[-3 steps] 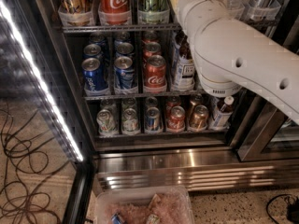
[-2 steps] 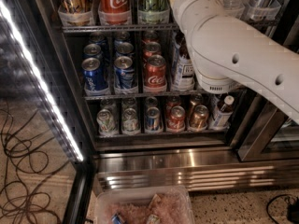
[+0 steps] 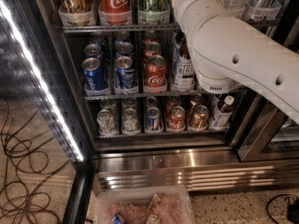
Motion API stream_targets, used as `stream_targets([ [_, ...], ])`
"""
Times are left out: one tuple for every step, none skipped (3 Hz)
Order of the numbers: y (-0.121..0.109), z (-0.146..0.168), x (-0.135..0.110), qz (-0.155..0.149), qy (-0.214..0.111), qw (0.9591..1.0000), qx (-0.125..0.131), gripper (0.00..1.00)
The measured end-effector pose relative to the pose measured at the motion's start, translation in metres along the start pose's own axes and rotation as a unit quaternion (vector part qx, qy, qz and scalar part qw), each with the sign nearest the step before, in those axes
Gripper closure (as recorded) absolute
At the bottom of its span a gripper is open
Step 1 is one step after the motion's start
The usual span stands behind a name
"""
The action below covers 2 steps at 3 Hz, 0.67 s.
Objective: Pick water bottle from top shelf of fridge
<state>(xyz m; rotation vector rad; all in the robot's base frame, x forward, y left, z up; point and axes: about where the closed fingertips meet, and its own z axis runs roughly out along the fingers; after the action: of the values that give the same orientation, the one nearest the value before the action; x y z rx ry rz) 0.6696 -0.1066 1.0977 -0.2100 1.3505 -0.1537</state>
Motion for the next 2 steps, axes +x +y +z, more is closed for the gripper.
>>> stream_targets([
  [-0.002,-0.002,-0.017,0.013,-0.021,0.9997,-0.005,1.0],
  [-0.008,-0.011,-0.047,0.036,-0.055,0.9979,-0.002,1.0],
])
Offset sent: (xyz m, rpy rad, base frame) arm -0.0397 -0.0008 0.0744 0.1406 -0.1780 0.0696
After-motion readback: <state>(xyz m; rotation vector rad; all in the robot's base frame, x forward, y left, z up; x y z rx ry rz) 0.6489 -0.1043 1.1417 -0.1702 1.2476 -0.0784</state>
